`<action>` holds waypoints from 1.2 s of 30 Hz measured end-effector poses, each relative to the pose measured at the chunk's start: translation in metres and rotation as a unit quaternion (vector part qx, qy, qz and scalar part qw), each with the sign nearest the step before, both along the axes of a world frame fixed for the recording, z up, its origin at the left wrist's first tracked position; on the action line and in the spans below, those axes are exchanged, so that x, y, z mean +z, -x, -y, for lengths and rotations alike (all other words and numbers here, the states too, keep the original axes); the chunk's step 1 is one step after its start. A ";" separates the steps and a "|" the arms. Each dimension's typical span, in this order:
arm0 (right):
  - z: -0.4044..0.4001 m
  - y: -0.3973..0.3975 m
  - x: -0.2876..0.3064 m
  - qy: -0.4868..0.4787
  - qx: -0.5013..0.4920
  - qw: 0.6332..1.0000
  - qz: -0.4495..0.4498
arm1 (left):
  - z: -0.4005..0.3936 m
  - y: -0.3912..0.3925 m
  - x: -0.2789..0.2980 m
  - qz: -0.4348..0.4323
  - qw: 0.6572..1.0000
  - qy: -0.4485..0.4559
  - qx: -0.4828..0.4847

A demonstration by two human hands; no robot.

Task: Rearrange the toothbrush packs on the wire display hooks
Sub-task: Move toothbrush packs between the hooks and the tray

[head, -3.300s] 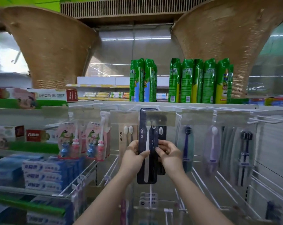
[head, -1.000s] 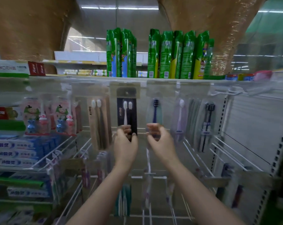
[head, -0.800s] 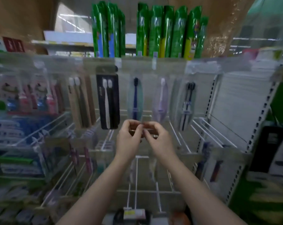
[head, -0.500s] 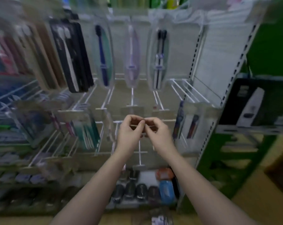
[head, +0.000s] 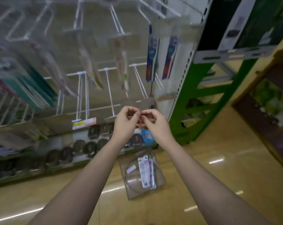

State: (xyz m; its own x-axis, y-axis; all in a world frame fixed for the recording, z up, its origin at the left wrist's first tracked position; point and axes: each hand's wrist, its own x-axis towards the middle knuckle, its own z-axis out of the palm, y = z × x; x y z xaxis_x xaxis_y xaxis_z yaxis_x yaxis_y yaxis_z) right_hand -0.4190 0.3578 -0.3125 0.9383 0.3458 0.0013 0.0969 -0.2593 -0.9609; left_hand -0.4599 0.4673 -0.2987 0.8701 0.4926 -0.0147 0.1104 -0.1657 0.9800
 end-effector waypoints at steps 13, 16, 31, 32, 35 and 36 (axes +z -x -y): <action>0.041 0.044 -0.179 0.021 -0.109 0.986 -0.125 | 0.018 0.031 -0.174 -0.145 0.986 0.067 -0.047; 0.045 0.047 -0.218 0.034 -0.118 0.980 -0.156 | 0.020 0.030 -0.207 -0.173 0.980 0.085 -0.046; 0.059 0.060 -0.527 0.089 -0.207 0.928 -0.295 | 0.024 0.020 -0.512 -0.281 0.944 0.170 0.015; 0.058 0.058 -0.546 0.084 -0.223 0.922 -0.305 | 0.022 0.018 -0.532 -0.286 0.943 0.170 0.015; 0.051 0.047 -0.604 0.087 -0.251 0.906 -0.330 | 0.018 0.012 -0.592 -0.302 0.937 0.176 0.026; 0.048 0.043 -0.620 0.099 -0.251 0.902 -0.337 | 0.018 0.011 -0.609 -0.313 0.932 0.183 0.027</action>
